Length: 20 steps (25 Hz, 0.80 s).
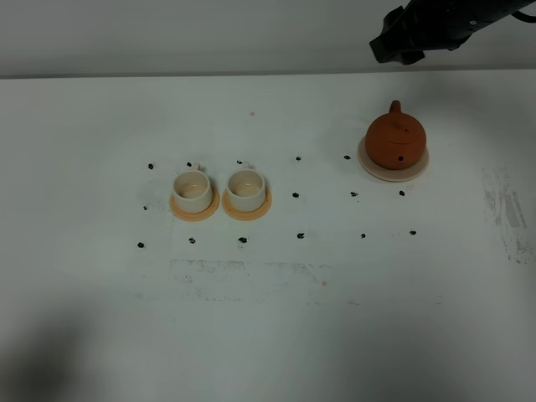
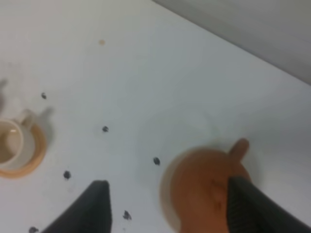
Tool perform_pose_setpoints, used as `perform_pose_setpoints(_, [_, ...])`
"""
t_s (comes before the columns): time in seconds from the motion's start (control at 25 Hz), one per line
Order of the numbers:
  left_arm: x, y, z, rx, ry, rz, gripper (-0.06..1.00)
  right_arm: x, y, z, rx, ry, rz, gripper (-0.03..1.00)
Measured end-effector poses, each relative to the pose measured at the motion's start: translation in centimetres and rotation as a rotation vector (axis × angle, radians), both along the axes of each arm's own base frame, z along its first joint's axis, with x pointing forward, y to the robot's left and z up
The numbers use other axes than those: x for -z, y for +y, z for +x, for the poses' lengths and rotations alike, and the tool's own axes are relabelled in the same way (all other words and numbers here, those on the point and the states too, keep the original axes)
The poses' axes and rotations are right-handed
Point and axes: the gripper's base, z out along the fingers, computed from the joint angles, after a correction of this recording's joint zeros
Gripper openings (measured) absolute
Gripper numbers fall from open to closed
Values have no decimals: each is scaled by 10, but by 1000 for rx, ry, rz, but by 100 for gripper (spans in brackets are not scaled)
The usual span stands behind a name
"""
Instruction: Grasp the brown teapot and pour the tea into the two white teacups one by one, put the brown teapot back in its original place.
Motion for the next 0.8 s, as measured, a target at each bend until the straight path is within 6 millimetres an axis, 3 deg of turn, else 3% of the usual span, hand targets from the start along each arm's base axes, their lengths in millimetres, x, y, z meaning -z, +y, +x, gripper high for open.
perform_pose_setpoints(0.16, [4,1,-5,25,-26,11,43,14,12,10,-6,15,-31,53])
perform_pose_setpoints(0.6, [3,1,-9,27,-57,6,43,44,19,33,10,39,-55,53])
perform_pose_setpoints(0.8, [3,2,-9,-46,-56,5,43,48,23,44,21,26,-51,53])
